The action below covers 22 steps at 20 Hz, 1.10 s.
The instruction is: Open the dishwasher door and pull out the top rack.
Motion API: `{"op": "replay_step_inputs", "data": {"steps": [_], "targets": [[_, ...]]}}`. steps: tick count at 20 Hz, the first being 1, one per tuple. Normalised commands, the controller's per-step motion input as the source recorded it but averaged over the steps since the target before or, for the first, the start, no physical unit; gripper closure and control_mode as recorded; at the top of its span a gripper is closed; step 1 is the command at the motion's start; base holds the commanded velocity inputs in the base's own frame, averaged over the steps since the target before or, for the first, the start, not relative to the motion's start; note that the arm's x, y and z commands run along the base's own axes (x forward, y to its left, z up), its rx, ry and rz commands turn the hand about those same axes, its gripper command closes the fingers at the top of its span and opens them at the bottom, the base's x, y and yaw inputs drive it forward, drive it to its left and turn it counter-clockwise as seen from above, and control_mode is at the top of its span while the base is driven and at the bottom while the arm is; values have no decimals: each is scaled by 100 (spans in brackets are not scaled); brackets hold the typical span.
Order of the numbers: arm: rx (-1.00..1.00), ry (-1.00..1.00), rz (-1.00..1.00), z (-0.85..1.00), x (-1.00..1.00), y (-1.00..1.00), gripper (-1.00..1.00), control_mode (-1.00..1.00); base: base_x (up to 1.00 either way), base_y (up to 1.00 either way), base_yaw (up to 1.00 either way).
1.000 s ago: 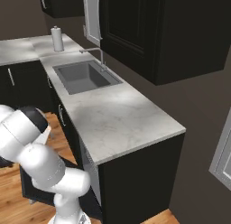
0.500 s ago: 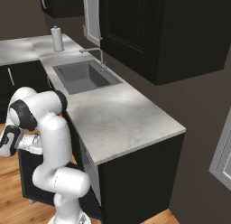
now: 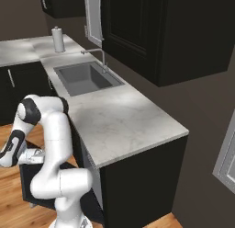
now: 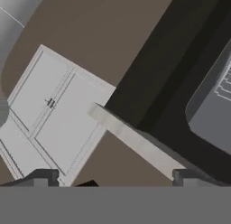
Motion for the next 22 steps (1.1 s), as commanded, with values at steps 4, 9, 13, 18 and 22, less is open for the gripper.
{"op": "replay_step_inputs", "data": {"steps": [4, 9, 13, 18, 22], "targets": [[7, 0, 0, -14, 22, -32, -100, -100, 0, 0, 0], [14, 0, 7, -11, 40, -51, -100, -100, 0, 0, 0], [21, 0, 21, -5, 50, -61, -100, -100, 0, 0, 0], [20, 0, 28, -30, 42, -27, -100, -100, 0, 0, 0], [23, 0, 34, -66, 30, 0, -100, -100, 0, 0, 0]]}}
